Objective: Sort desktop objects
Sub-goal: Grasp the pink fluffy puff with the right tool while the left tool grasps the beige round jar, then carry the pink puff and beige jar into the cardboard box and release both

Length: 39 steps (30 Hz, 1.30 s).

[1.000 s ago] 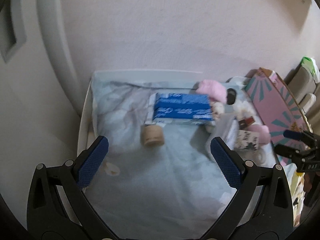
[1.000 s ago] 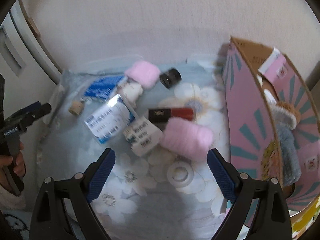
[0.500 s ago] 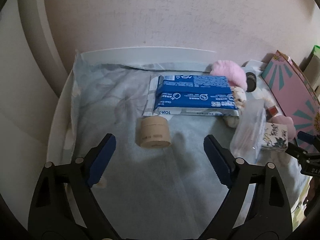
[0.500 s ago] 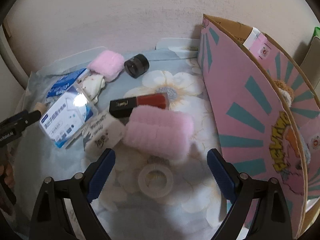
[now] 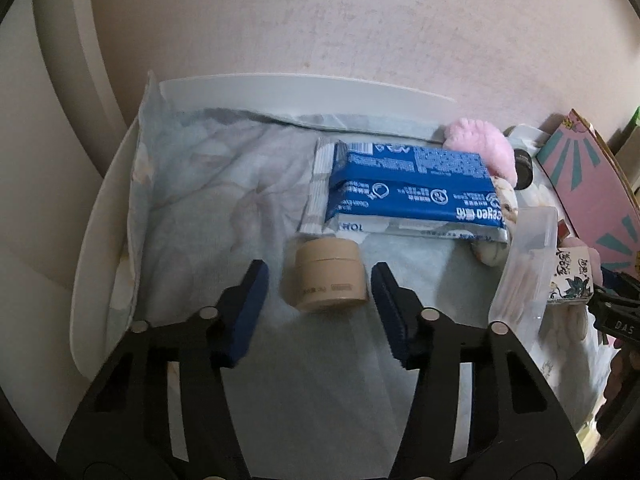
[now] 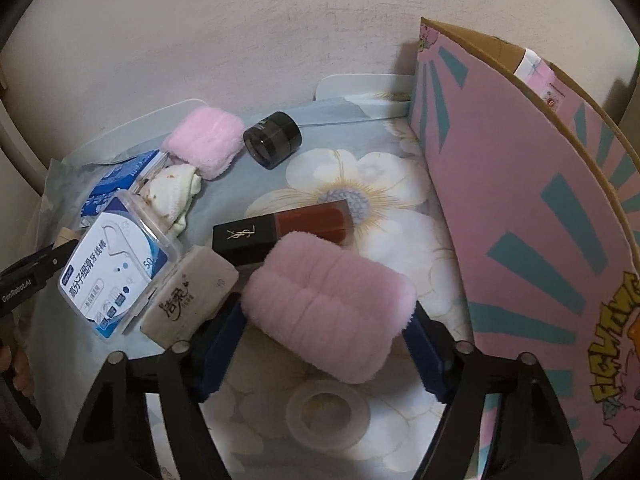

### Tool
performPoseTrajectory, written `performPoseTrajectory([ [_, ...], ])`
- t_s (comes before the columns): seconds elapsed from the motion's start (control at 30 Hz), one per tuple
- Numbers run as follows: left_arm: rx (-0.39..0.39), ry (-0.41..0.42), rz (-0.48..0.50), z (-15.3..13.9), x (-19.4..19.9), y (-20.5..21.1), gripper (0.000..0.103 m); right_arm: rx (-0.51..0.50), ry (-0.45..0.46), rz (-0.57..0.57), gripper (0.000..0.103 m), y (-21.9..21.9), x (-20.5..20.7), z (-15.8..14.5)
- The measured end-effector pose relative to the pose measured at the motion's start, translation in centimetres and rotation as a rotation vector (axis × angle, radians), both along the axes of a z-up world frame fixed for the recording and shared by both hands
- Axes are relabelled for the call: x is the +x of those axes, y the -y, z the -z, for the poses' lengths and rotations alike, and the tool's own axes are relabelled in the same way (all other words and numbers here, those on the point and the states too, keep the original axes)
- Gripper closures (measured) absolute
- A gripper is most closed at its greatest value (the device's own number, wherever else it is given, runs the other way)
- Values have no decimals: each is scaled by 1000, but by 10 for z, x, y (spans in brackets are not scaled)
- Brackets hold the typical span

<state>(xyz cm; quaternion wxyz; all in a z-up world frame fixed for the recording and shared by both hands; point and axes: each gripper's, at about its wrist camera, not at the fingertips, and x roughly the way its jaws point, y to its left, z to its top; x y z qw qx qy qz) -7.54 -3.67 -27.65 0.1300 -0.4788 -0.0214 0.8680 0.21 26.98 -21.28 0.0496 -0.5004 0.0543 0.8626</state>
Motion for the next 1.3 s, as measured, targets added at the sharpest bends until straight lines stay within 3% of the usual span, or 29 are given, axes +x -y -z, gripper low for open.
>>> performPoseTrajectory([
  [0.07,7,3,1,-1,-1,2,69,-7,-6,0,40,0,0,-2],
  [0.13,30,13,2,-2,-1,4,72,1,-6,0,47,1,0,-5],
  [0.27,41,19,-10,-7,-1,7,72,10,-15,-6,68,2,2,-13],
  [0.37,32,15,0,-11,0,4,72,-2,-20,-1,73,0,5,-17],
  [0.77,59,-9,46,-44,6,-4,72,-47,-38,-9,75,-7,17,-45],
  [0.97,64,-25,73,-81,7,-12,73,-90,-55,-45,75,-9,17,-77],
  [1.3,84,-110,122,-137,7,-32,73,-81,-137,-80,75,-22,9,-139],
])
